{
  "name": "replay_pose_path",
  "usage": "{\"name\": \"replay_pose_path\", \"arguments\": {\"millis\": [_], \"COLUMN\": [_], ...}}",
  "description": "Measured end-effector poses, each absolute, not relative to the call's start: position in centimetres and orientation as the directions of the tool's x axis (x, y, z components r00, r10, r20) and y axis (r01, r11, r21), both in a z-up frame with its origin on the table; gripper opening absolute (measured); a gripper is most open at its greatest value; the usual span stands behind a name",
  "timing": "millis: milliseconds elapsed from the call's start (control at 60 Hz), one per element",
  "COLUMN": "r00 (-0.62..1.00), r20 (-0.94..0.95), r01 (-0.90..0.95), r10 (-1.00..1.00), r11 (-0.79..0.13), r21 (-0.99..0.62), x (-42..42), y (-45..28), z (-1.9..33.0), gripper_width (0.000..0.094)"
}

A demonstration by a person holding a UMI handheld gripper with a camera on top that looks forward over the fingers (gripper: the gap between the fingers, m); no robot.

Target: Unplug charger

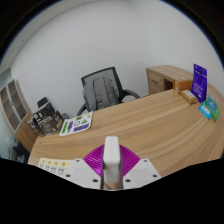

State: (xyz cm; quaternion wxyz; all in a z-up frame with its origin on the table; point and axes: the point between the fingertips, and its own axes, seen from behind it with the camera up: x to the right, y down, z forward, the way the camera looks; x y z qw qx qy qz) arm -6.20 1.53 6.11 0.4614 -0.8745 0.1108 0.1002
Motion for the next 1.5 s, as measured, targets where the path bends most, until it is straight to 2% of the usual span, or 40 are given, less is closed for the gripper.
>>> {"name": "replay_pose_path", "arguments": {"millis": [83, 133, 300, 383, 400, 500, 667, 783, 900, 1183, 1500], "r00": [0.945, 0.935, 0.952, 0.967, 0.969, 0.982, 0.986, 0.982, 0.977, 0.972, 0.976], "r20": [-0.307, -0.338, -0.256, -0.188, -0.170, -0.074, 0.055, 0.092, 0.112, 0.126, 0.127], "r01": [-0.310, -0.339, -0.306, -0.256, -0.245, -0.165, -0.045, -0.010, 0.002, 0.007, 0.021], "r10": [-0.109, -0.110, -0.170, -0.175, -0.179, -0.176, -0.159, -0.164, -0.180, -0.197, -0.178], "r11": [-0.589, -0.568, -0.604, -0.604, -0.604, -0.591, -0.565, -0.532, -0.522, -0.514, -0.506], "r21": [-0.746, -0.750, -0.736, -0.755, -0.759, -0.790, -0.824, -0.847, -0.853, -0.858, -0.863], "x": [-5.8, -4.6, -0.2, 1.7, 2.1, 2.9, 1.6, -0.5, -2.9, -6.9, -9.3], "y": [0.7, 0.4, -1.8, -3.2, -3.5, -5.4, -11.2, -16.8, -22.7, -32.4, -35.2], "z": [4.3, 4.2, 3.0, 3.7, 4.0, 6.8, 14.0, 19.1, 22.5, 25.8, 27.2], "gripper_width": [0.0230, 0.0273, 0.0604, 0.0852, 0.0873, 0.0859, 0.0860, 0.0858, 0.0856, 0.0855, 0.0856]}}
